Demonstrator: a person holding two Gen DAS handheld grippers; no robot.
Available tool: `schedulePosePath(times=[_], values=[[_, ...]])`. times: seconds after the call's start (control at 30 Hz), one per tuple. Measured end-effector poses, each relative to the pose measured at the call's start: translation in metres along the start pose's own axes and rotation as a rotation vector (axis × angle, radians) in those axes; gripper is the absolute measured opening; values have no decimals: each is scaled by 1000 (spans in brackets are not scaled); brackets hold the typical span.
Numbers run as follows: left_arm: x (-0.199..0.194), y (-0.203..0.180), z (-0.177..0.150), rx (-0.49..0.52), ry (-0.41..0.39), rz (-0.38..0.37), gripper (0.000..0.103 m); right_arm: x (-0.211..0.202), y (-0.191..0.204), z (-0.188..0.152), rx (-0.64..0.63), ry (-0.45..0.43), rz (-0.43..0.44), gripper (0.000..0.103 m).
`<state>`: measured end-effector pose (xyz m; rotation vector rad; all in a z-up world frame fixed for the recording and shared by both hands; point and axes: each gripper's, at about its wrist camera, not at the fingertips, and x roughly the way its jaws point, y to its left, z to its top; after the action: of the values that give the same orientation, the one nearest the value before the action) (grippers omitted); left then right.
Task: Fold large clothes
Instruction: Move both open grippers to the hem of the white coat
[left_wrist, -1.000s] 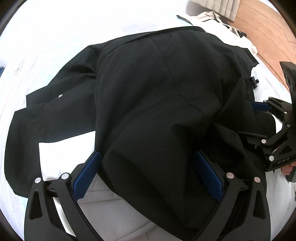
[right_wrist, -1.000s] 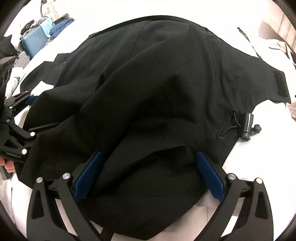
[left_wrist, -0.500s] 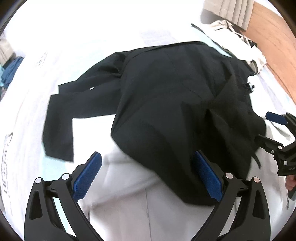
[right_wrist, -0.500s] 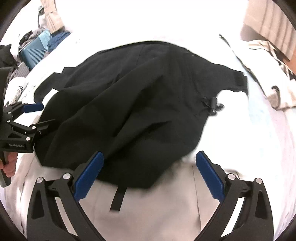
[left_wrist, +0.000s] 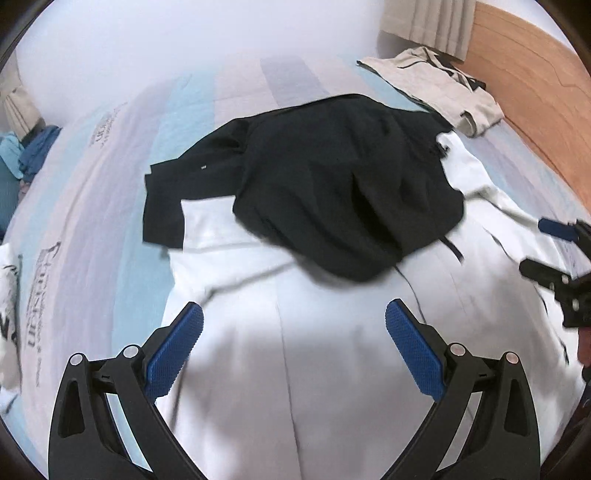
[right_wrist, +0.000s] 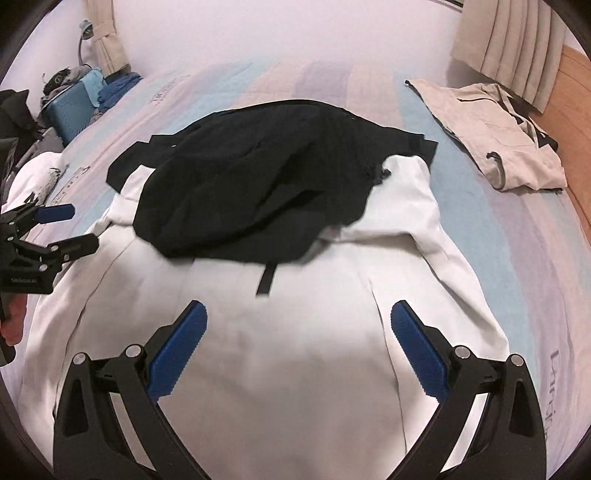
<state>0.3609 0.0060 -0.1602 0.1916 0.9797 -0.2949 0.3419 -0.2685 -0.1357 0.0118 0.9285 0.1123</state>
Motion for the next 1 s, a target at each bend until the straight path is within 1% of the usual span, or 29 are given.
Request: schedulePosePath(times=[0.13,0.2,0.3,0.37,0.43,0.57,0.67,0.77,0.83,1.0], values=[[-36,-14,-31,-38,4,10,97,-29,-14,-22,26,-19,21,95],[-58,-21,-47,-51,2,26,97,-50,-20,-34,36,-30,31,95],[-87,-28,-70,-80,-6,26,97,-78,-26,-50,36,-48,31,95],[-103,-32,-85,-76,-14,37,97,-95,-28,-64,35,-57,11,95],[-116,-32,-101,-83,-14,33,97,-108,-31,-80,46,-47,-7,95],[-135,-27,-132,-89,-28,28,97,-125,-32,-116,42,-31,-56,95],[-142,-16,-156,-111,-23,10,97,-131,-40,-148,32,-2,-97,95],[-144,-4,-182,-140,-3,15,97,-133,-53,-178,38,49,-137,95],[-143,5,-199,-147,23,28,97,-131,-61,-197,13,87,-184,95],[-145,22,-234,-169,54,26,97,-121,-81,-231,4,161,-239,95]])
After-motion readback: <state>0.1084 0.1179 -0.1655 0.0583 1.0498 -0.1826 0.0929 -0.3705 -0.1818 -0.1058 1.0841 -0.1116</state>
